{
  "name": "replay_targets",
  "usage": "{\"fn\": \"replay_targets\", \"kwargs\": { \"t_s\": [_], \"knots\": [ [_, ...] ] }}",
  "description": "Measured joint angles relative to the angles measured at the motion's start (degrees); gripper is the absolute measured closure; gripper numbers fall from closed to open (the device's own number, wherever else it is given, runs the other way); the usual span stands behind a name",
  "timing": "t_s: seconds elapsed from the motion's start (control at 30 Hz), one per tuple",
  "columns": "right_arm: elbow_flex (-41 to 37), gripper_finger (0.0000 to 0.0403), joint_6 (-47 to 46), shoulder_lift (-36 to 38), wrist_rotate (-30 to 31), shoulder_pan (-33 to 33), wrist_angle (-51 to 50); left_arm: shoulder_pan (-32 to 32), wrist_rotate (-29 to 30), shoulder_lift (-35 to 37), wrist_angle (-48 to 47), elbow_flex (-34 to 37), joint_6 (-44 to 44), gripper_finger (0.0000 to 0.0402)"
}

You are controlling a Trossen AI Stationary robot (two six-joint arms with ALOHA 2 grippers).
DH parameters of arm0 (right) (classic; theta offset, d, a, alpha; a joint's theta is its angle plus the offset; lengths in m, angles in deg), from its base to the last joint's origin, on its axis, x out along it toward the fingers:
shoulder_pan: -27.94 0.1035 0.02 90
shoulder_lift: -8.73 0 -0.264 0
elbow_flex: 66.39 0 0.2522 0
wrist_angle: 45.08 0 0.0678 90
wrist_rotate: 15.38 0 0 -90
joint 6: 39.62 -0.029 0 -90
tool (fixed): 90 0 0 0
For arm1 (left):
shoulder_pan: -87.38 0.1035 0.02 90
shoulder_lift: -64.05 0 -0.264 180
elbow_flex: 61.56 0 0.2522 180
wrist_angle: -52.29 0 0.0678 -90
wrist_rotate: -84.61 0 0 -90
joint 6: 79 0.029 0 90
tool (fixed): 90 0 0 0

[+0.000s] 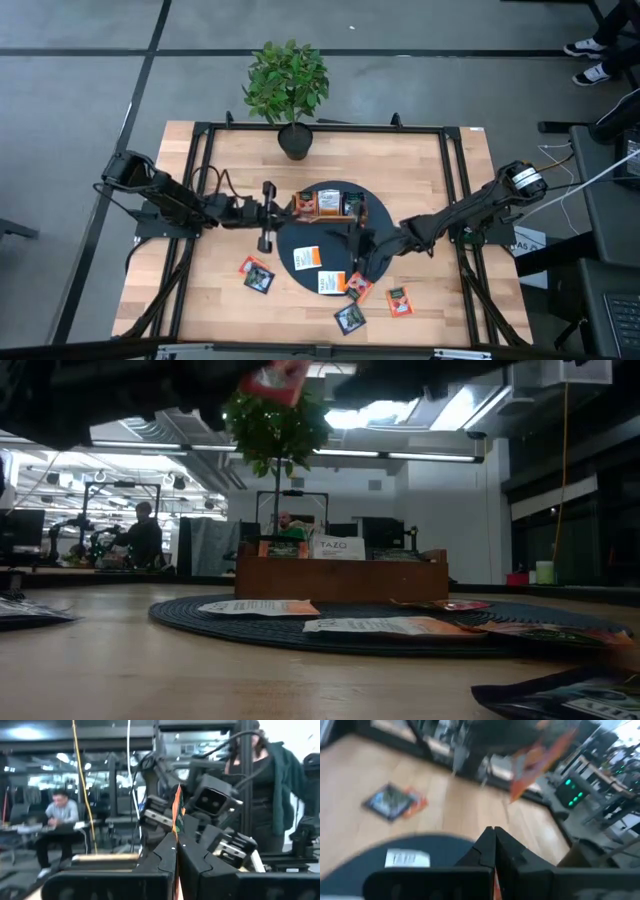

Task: Pick & Place Tea
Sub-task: Put the orange tea bag into the left side of the wooden organizer

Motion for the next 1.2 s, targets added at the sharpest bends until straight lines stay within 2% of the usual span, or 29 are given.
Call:
{"fn": "replay_targets", "kwargs": {
  "t_s": [0.3, 0.5, 0.63, 0.93, 1.07, 1.2],
  "knots": [
    [0.0, 0.0388, 6.4, 0.2, -0.1, -0.4, 12.1, -1.5, 0.1, 0.0, 3.9, -0.7, 3.4, 0.0399],
    [0.0, 0.0388, 3.2, 0.2, -0.2, -1.8, 15.4, -1.4, -1.2, 0.0, 3.8, -2.8, 4.8, 0.0399],
    [0.0, 0.0352, 2.8, 0.2, -1.6, -2.5, 16.7, -1.4, -1.3, 0.0, 3.5, -3.4, 6.4, 0.0399],
    [0.0, 0.0228, 0.2, 0.2, -3.5, -2.6, 17.9, -1.4, -0.7, 0.0, 3.3, -3.4, 7.9, 0.0399],
    [0.0, 0.0202, 0.0, 0.2, -3.9, -2.7, 19.2, -1.4, -0.9, 0.0, 3.3, -3.5, 7.9, 0.0399],
    [0.0, 0.0195, 0.1, 0.1, -6.3, -3.3, 20.4, -1.4, -0.7, 0.0, 2.3, -5.4, 9.4, 0.0399]
  ]
}}
